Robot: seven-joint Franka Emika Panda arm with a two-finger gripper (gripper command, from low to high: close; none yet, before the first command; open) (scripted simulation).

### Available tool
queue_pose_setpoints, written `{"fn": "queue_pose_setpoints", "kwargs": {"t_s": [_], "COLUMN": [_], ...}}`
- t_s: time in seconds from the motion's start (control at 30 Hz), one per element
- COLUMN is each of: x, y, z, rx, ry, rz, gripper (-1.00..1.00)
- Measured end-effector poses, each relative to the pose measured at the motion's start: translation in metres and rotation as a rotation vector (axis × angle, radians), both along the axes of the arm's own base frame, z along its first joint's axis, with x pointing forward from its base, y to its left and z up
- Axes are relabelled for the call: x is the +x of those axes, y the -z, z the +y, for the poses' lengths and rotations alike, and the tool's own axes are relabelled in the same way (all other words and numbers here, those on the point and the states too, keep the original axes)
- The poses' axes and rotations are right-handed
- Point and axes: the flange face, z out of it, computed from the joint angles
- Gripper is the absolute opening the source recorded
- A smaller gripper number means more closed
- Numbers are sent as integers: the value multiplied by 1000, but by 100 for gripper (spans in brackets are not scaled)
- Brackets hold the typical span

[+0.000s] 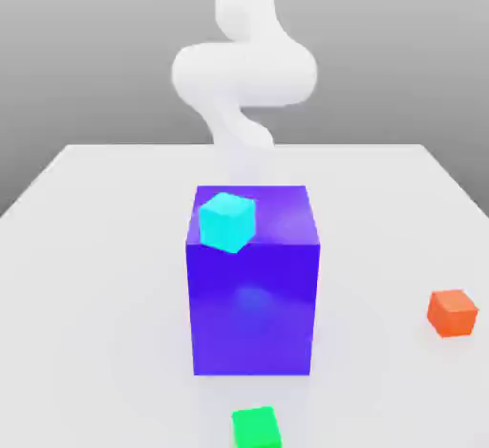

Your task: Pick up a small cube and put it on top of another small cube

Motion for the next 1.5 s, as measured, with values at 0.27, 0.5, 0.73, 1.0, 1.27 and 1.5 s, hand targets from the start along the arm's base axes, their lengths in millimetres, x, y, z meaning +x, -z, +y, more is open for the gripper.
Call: {"fn": "queue_pose_setpoints", "kwargs": {"t_s": [0.27,0.5,0.73,1.0,1.27,1.5], "x": [7,30,63,107,146,167], "y": [1,29,82,169,273,372], "z": [80,146,203,249,274,283], "rx": [135,253,372,505,634,734], "ry": [203,374,560,801,1087,1380], "rz": [-23,-14,25,101,200,302], "gripper": [0,0,0,0,0,0]}}
